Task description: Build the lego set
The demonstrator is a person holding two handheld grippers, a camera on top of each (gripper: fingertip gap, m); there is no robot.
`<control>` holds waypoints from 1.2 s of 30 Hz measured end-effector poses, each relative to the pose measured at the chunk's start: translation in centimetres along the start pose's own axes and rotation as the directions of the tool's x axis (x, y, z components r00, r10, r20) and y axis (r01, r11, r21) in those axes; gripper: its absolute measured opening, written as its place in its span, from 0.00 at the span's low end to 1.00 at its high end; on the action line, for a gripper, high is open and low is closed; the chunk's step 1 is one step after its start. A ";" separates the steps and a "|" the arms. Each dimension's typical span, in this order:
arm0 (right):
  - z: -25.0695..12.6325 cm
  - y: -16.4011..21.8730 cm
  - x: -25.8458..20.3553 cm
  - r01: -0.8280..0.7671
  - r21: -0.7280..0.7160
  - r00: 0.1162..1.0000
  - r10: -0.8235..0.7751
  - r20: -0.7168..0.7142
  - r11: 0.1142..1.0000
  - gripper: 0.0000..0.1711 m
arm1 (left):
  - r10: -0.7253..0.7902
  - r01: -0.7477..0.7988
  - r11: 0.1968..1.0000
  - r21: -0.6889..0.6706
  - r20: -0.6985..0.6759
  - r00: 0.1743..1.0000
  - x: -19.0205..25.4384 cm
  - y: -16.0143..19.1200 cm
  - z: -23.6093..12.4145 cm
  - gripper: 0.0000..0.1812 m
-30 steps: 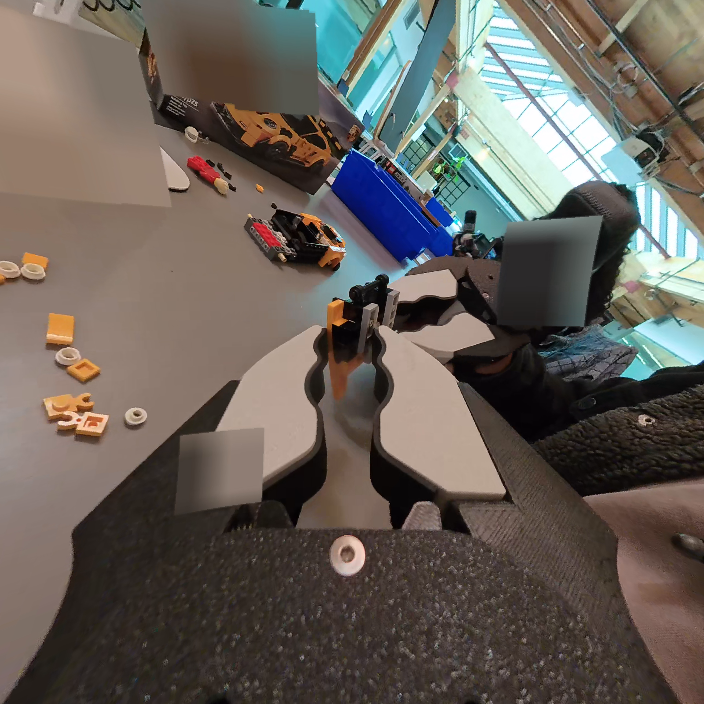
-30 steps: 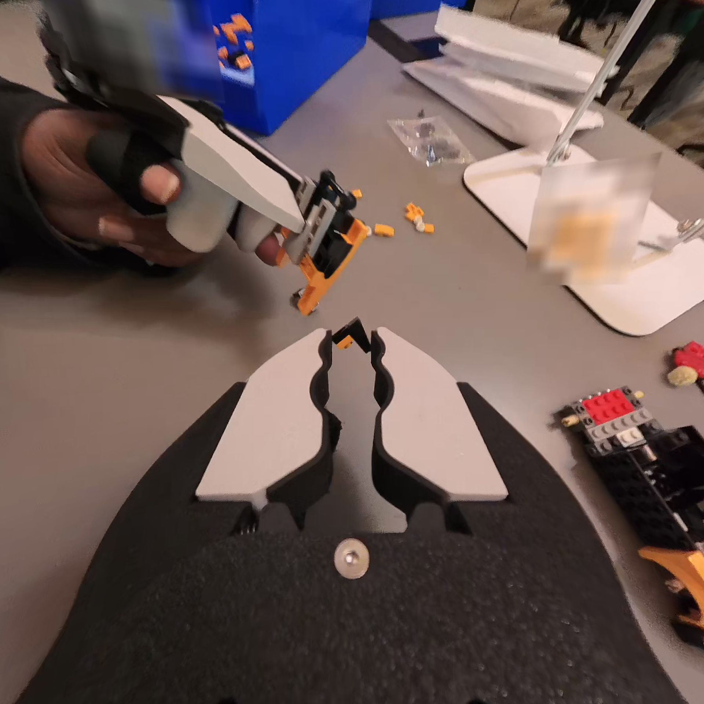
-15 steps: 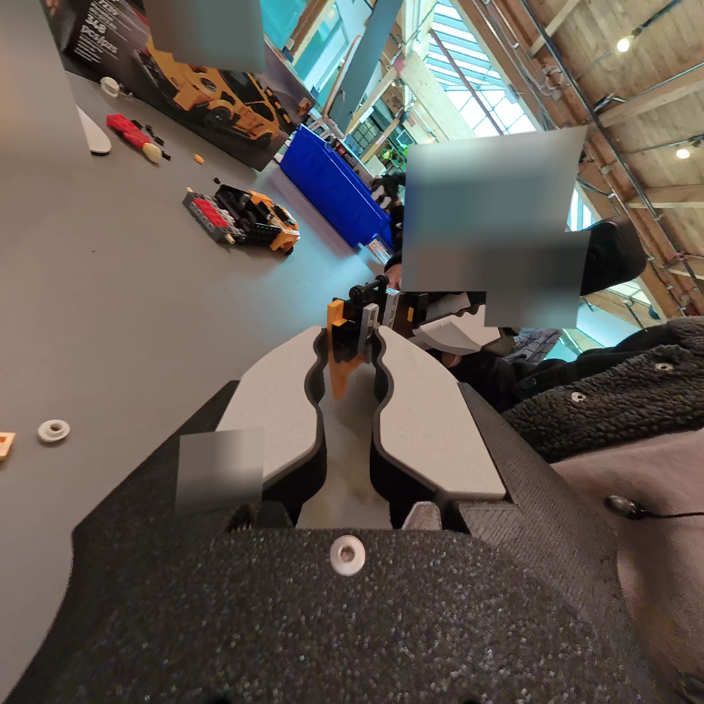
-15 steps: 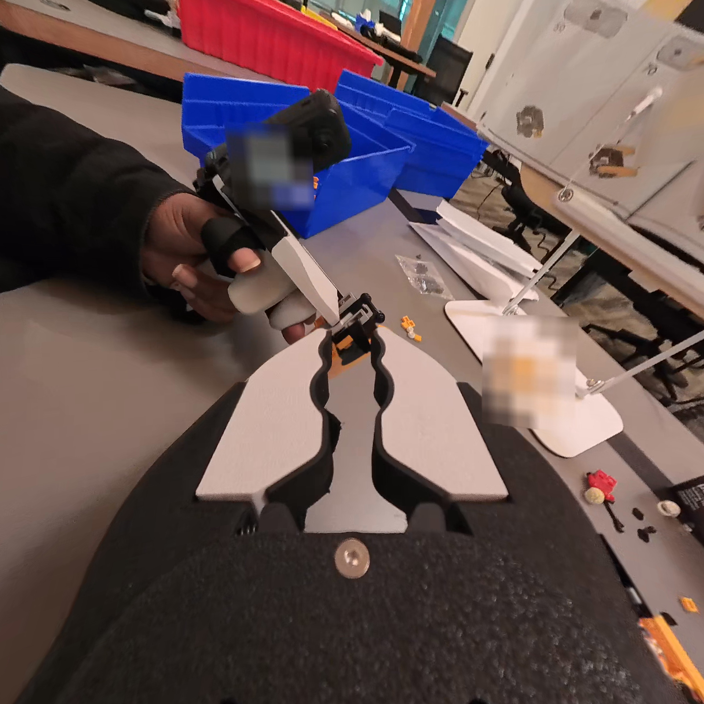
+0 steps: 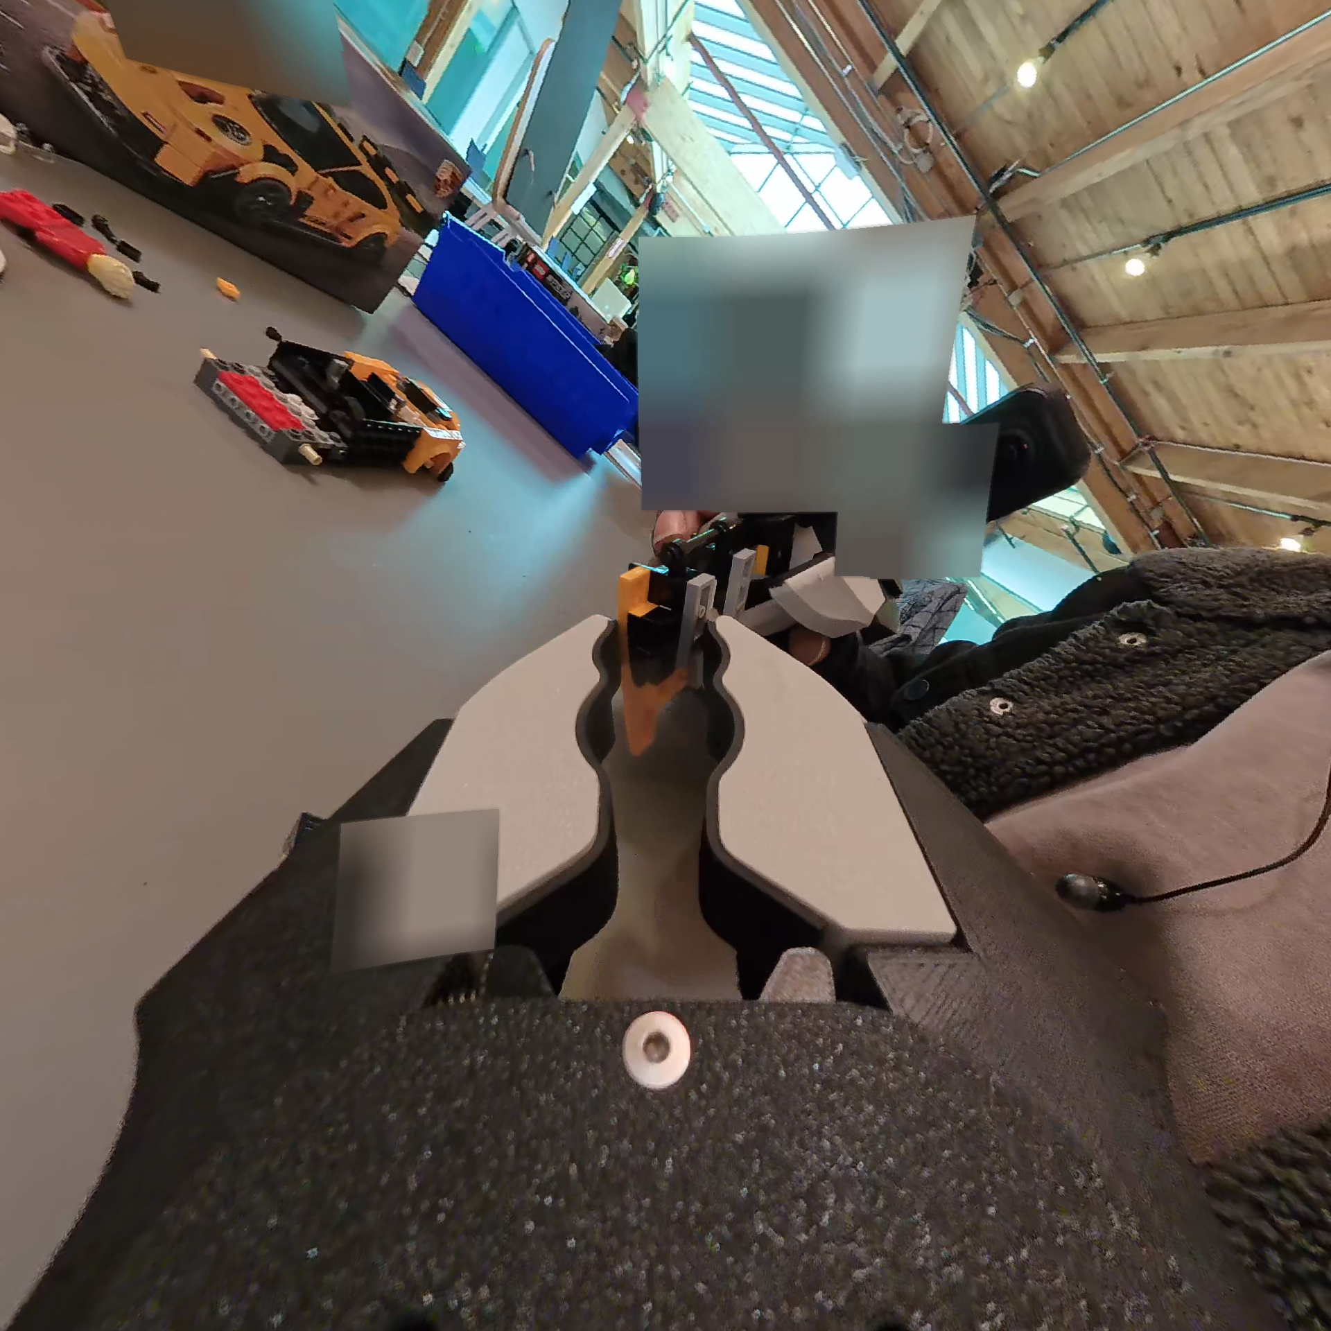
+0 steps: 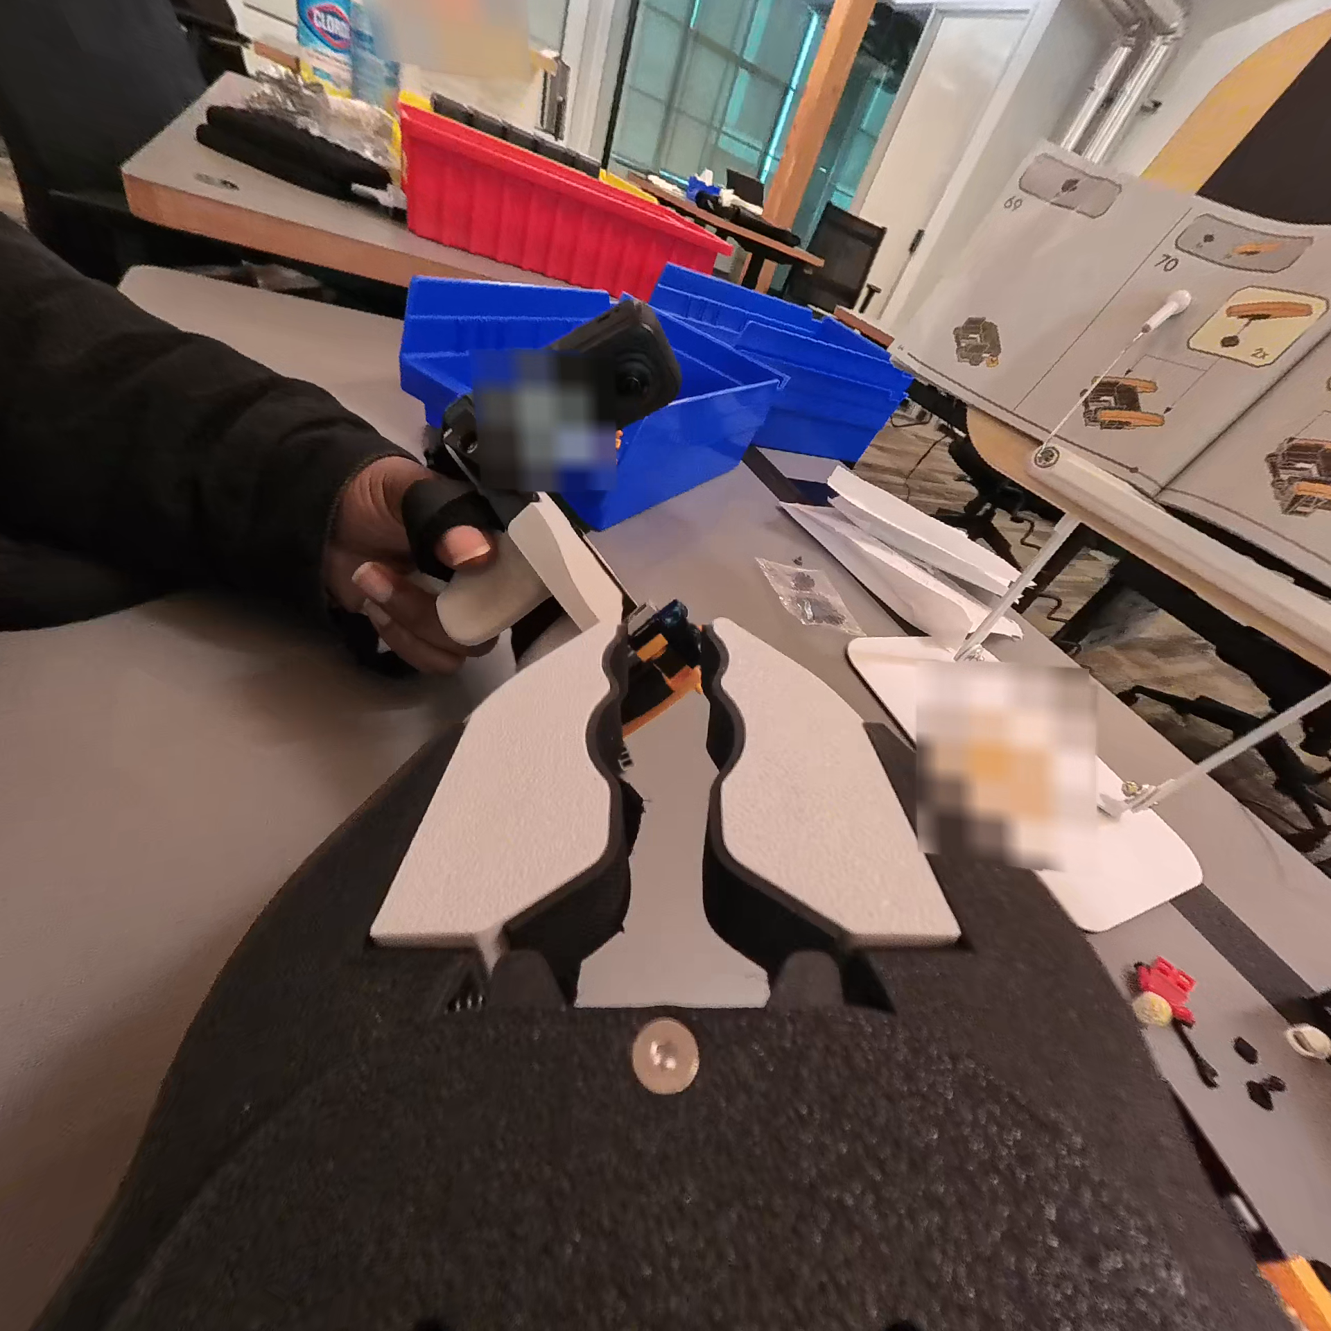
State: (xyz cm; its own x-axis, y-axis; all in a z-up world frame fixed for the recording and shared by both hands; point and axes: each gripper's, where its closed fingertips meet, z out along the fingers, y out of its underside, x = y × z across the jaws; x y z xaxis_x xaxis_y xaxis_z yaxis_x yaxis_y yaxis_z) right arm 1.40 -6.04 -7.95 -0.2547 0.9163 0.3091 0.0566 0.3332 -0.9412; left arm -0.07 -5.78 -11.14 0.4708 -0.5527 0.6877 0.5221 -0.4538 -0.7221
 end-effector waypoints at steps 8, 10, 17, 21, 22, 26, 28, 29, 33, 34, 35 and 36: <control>0.0 0.0 -0.3 -0.039 0.004 0.999 0.038 0.032 0.999 0.11 | -0.014 0.013 1.000 -0.005 -0.033 0.999 0.5 0.1 0.1 0.12; 0.0 0.0 -0.4 -0.044 0.004 0.998 0.044 0.036 0.999 0.11 | -0.015 0.015 1.000 -0.008 -0.037 0.999 0.5 0.2 0.1 0.12; 0.1 0.1 -0.3 -0.052 0.002 0.998 0.052 0.035 0.999 0.11 | -0.021 0.021 1.000 -0.006 -0.035 0.999 0.4 0.1 0.1 0.12; 0.1 0.3 0.3 -0.067 -0.011 0.998 0.067 0.011 0.998 0.11 | -0.015 0.015 1.000 0.012 0.000 1.000 -0.1 -0.2 0.0 0.12; 0.1 0.5 0.5 -0.075 -0.021 0.997 0.075 0.005 0.997 0.11 | -0.010 0.010 1.000 0.021 0.020 1.000 -0.4 -0.3 -0.2 0.12; 0.3 1.7 1.3 -0.102 -0.084 0.995 0.101 -0.025 0.991 0.11 | 0.030 -0.039 0.998 0.058 0.146 0.989 -2.1 -1.2 -0.9 0.12; 0.5 2.9 1.6 -0.122 -0.144 0.992 0.119 -0.033 0.982 0.11 | 0.060 -0.074 0.995 0.064 0.203 0.977 -2.8 -1.5 -1.3 0.12; 0.6 3.6 1.7 -0.143 -0.181 0.990 0.137 -0.044 0.973 0.11 | 0.074 -0.090 0.994 0.064 0.222 0.972 -3.0 -1.6 -1.5 0.12; 0.7 8.9 1.9 -0.216 -0.433 0.976 0.195 -0.093 0.875 0.11 | 0.120 -0.136 0.990 0.034 0.295 0.948 -3.8 -1.6 -1.8 0.12; 0.6 10.0 1.8 -0.215 -0.488 0.977 0.190 -0.100 0.846 0.11 | 0.134 -0.148 0.989 0.023 0.311 0.941 -4.0 -1.5 -1.8 0.12; 0.5 10.9 1.6 -0.207 -0.533 0.978 0.183 -0.098 0.820 0.11 | 0.147 -0.159 0.987 0.012 0.323 0.935 -4.1 -1.5 -1.9 0.12; 0.5 11.5 1.5 -0.200 -0.560 0.980 0.174 -0.100 0.804 0.11 | 0.160 -0.171 0.985 0.003 0.333 0.929 -4.1 -1.4 -1.9 0.12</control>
State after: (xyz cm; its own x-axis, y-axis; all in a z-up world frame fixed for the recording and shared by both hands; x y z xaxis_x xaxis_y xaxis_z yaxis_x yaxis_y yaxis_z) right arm 1.21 -0.94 -18.36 -0.1431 0.9778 0.1529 0.6369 0.2092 -0.7420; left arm -4.10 -4.16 -13.09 0.7577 -0.3537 0.5484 0.4360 -0.3509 -0.8287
